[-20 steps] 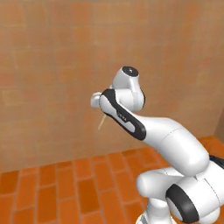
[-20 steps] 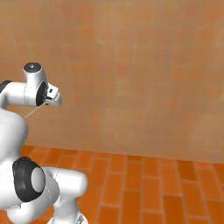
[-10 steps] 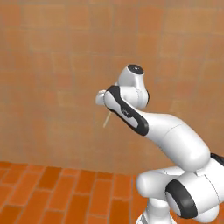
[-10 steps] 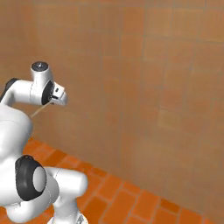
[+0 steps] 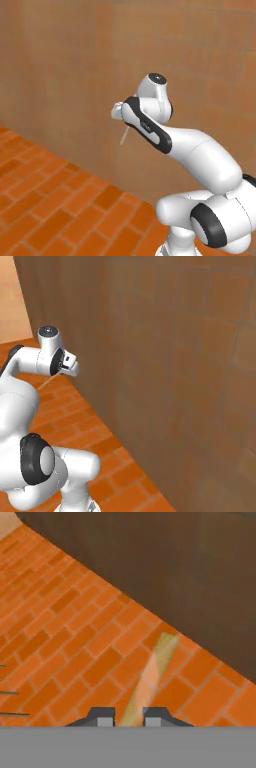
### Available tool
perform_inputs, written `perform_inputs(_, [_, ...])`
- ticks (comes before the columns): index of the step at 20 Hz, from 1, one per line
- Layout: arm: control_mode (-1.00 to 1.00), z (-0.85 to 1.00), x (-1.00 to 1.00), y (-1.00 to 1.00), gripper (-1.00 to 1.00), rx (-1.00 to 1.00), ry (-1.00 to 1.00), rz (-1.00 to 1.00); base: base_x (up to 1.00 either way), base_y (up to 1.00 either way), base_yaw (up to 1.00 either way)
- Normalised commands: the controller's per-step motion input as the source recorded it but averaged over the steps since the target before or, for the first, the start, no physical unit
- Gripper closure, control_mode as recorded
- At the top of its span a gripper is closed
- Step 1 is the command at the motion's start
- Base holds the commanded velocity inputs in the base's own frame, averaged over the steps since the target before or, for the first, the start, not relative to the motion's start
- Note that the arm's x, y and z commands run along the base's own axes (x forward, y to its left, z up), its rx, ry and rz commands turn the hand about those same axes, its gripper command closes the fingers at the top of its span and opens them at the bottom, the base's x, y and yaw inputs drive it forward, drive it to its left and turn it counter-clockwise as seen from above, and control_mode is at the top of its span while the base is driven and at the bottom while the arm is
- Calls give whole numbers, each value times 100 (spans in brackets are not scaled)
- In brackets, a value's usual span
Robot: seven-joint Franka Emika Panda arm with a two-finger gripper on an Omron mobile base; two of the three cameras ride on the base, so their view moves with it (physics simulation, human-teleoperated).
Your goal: Take a straw from the drawer in front and place it inside the glass cup on the dining counter.
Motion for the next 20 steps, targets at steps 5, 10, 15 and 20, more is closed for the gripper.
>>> perform_inputs(5, [100, 0, 0, 0, 100, 0, 0, 0, 78, 0, 75])
perform_inputs(10, [100, 0, 0, 0, 100, 0, 0, 0, 97, 0, 68])
perform_inputs(15, [100, 0, 0, 0, 100, 0, 0, 0, 100, -2, 58])
perform_inputs(20, [100, 0, 0, 0, 100, 0, 0, 0, 100, -21, 52])
